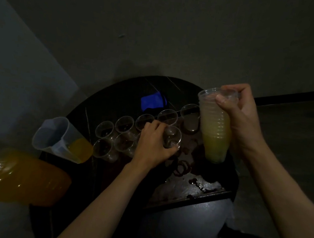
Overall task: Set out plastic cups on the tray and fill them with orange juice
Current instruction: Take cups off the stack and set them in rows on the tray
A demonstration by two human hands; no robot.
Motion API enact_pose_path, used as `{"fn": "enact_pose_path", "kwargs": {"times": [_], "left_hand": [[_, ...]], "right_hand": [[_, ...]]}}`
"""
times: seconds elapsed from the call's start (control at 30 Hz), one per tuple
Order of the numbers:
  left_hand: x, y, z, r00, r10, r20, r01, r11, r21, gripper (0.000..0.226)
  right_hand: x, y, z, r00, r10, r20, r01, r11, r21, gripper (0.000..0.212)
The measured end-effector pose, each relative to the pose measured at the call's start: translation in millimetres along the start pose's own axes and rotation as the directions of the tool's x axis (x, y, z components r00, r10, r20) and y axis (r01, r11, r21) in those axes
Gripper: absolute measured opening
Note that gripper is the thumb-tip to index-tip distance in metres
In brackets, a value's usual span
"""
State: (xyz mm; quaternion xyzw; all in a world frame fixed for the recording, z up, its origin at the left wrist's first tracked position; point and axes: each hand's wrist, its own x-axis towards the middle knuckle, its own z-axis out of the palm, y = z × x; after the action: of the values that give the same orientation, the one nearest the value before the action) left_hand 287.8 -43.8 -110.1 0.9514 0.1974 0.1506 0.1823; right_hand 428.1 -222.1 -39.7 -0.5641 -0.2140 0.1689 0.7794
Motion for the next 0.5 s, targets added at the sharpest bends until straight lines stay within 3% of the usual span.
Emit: {"fn": "enact_pose_path", "kwargs": {"times": [0.5], "left_hand": [[-0.1,-2.4,2.3,1.0,0.029,-0.004,-0.029,0.998,0.06,0.057]], "right_hand": [[-1.1,-0.8,0.4,1.0,0.008,-0.007,-0.008,1.0,-0.02,0.054]]}}
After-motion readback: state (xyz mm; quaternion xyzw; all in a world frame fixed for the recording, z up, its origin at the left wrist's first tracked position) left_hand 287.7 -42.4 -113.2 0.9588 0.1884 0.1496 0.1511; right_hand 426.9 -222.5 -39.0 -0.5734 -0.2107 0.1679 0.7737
